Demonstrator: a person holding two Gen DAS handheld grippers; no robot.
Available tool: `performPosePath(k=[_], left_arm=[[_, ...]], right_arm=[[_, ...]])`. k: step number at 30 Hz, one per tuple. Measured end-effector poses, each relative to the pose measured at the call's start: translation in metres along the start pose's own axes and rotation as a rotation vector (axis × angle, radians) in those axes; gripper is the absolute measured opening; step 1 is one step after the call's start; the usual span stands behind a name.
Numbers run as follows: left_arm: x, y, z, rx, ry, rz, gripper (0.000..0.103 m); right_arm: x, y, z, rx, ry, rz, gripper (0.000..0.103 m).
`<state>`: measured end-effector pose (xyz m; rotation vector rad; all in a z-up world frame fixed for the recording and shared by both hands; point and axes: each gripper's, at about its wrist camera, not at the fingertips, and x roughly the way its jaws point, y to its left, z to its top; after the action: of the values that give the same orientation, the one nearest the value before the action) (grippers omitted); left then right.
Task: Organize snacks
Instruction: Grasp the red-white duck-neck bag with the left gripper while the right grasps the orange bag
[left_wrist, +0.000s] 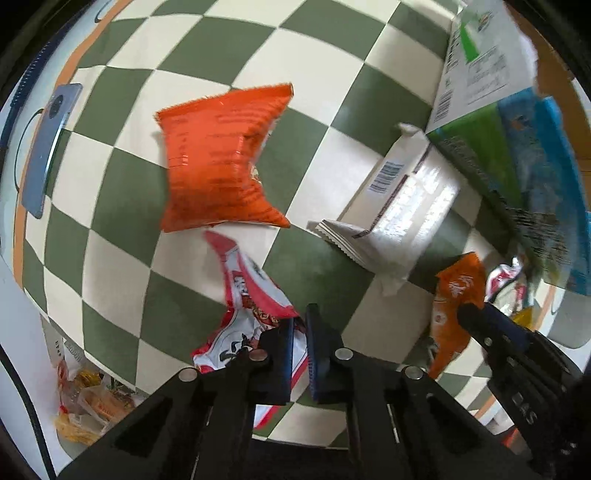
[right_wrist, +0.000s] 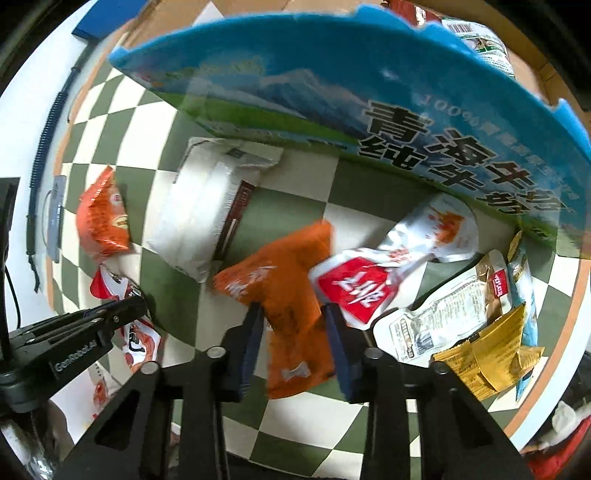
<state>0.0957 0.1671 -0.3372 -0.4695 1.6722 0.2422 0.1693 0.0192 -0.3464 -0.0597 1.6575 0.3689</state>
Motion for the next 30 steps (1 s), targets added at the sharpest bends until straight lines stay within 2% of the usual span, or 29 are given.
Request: performPosePath(k=[6,12,13,15,17,18,19,20,21,23,25,28,30], left_arm=[[-0.028,-0.001,-0.016,0.027,-0.058,-0.030,0.003],[-0.025,-0.009,-0.017,0.066,-0.079,-0.042,0.007],[-0.024,-0.008,-0.017,0.090,-0.088,-0.034,0.010],[-0.021,-0.001,-0.015,0.107,-0.091,-0.042,0.031],[-0.015,0.005,-0.012,0.098,-0.089,-0.038,0.039],[-0.013,0.010,-0.007,0.088,-0.086,-0.035,0.045],[-0.010,0.015,-0.006,0.076,-0.078,-0.035,0.048],[-0.005,0.019,-0.004,0.065,-0.068,-0.043,0.055],[0.001,0.021,-0.002,0.060,-0.056,-0.052,0.061],[0.016,0.021,-0.001,0.062,-0.021,-0.052,0.062],[0.032,0.015,-0.003,0.092,0.027,-0.011,0.062],[0.055,0.005,-0.010,0.145,0.090,0.068,0.072],[0.059,-0.008,-0.016,0.218,0.075,0.134,0.077]], right_arm=[[-0.015,-0.012,-0.014,0.011,-0.032,0.050,0.024],[-0.030,-0.027,-0.029,0.033,-0.033,0.093,0.022],[-0.030,-0.030,-0.029,0.044,-0.033,0.101,0.022],[-0.025,-0.030,-0.028,0.054,-0.007,0.112,0.023],[-0.013,-0.031,-0.027,0.084,0.038,0.136,0.024],[-0.006,-0.028,-0.027,0.091,0.048,0.139,0.028],[-0.004,-0.028,-0.027,0.091,0.050,0.124,0.046],[0.000,-0.025,-0.027,0.087,0.050,0.112,0.060],[0.004,-0.022,-0.027,0.083,0.053,0.114,0.084],[0.010,-0.020,-0.029,0.089,0.063,0.141,0.088],[0.018,-0.018,-0.028,0.101,0.083,0.141,0.088],[0.030,-0.016,-0.027,0.109,0.106,0.126,0.088],[0.038,-0.013,-0.027,0.100,0.125,0.104,0.088]])
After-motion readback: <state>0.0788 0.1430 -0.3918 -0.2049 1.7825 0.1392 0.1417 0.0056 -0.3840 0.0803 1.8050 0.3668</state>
